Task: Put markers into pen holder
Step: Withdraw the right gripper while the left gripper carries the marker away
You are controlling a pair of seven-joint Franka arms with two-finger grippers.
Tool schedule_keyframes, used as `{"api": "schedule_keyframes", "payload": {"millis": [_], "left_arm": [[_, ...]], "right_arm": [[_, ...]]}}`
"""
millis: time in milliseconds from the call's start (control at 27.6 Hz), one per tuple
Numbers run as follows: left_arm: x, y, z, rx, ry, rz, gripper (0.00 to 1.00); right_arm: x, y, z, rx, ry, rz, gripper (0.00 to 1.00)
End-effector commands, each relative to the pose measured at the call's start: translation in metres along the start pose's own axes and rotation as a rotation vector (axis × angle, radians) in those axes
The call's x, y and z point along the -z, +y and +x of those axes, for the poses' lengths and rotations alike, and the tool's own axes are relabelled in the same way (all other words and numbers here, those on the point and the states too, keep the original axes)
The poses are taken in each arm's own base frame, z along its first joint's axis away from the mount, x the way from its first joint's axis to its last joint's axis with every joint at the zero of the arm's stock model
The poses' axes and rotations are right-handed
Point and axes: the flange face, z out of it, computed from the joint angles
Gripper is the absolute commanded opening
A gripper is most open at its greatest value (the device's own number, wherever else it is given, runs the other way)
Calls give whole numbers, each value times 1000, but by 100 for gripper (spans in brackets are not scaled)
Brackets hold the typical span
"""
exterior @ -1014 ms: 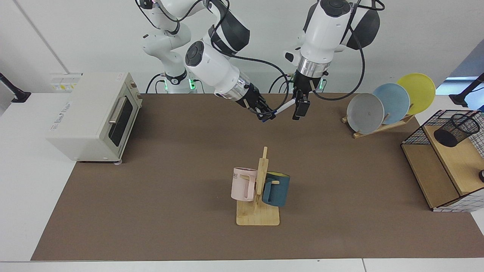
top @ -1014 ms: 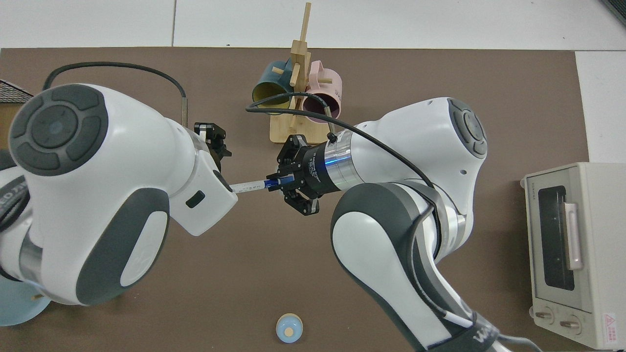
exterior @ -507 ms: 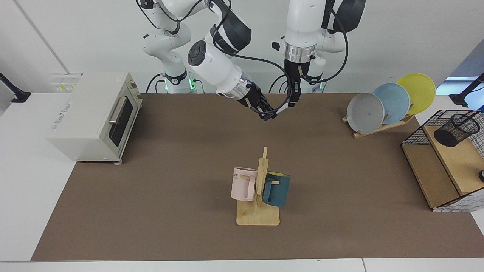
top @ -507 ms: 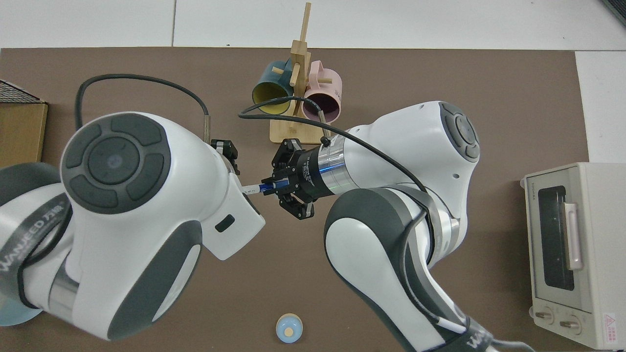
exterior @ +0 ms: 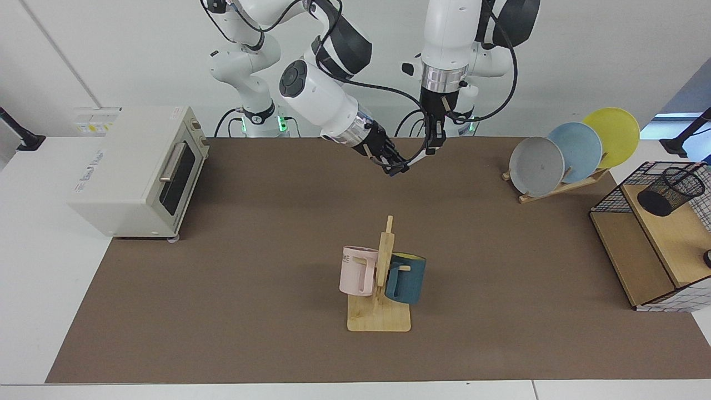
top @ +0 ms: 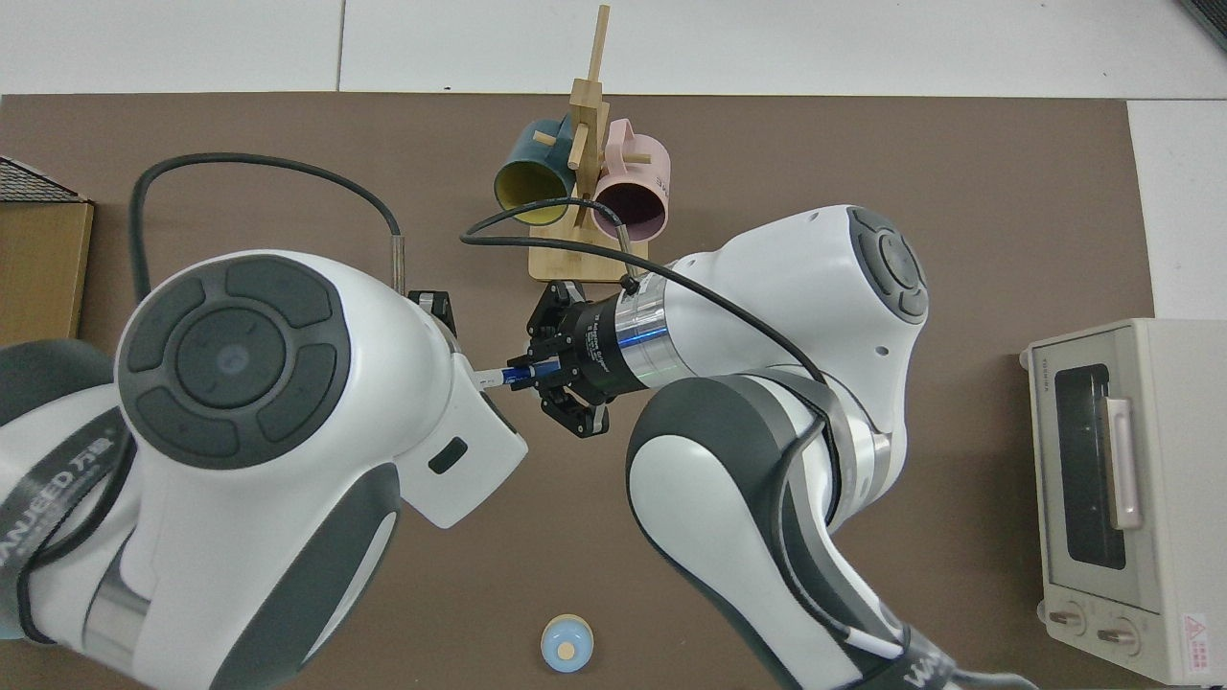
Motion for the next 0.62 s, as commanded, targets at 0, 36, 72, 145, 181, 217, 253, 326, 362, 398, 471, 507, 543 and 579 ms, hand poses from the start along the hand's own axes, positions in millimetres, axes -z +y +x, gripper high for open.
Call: {"api": "schedule_keyframes", "payload": {"millis": [0, 36, 72, 145, 181, 217, 253, 326, 362, 398, 471, 507, 543, 579], "left_arm": [[-1, 8, -2, 19, -25, -16, 0], [0, 8, -2, 22, -26, -18, 0], [-1, 9, -2, 22, -28, -22, 0], [-3, 8, -6, 31, -33, -32, 0], [-3, 8, -8, 42, -35, -38, 0], [-4, 6, -12, 57, -38, -44, 0], [-6, 5, -17, 71, -40, -54, 0], [-8, 1, -33, 102, -48, -71, 0], [-10, -1, -41, 117, -53, -81, 0], [-11, -3, -49, 131, -57, -90, 0], [-13, -8, -69, 168, -67, -106, 0], [-15, -11, -79, 184, -72, -111, 0], [-16, -13, -90, 203, -75, -117, 0], [-18, -17, -103, 225, -85, -119, 0]], "right_arm": [[7, 1, 7, 14, 14, 22, 100], [7, 1, 7, 30, 24, 18, 100], [7, 2, 8, 42, 36, 14, 100], [8, 2, 13, 65, 62, 2, 100], [9, 2, 14, 80, 74, -6, 100], [10, 2, 17, 97, 91, -18, 100], [9, 3, 19, 117, 108, -30, 100], [9, 6, 23, 170, 150, -62, 100], [10, 7, 26, 199, 174, -80, 100], [10, 9, 29, 233, 202, -100, 100], [15, 14, 34, 331, 267, -149, 100], [20, 14, 40, 371, 300, -173, 100], [26, 16, 47, 420, 338, -206, 100], [34, 16, 57, 472, 371, -241, 100]]}}
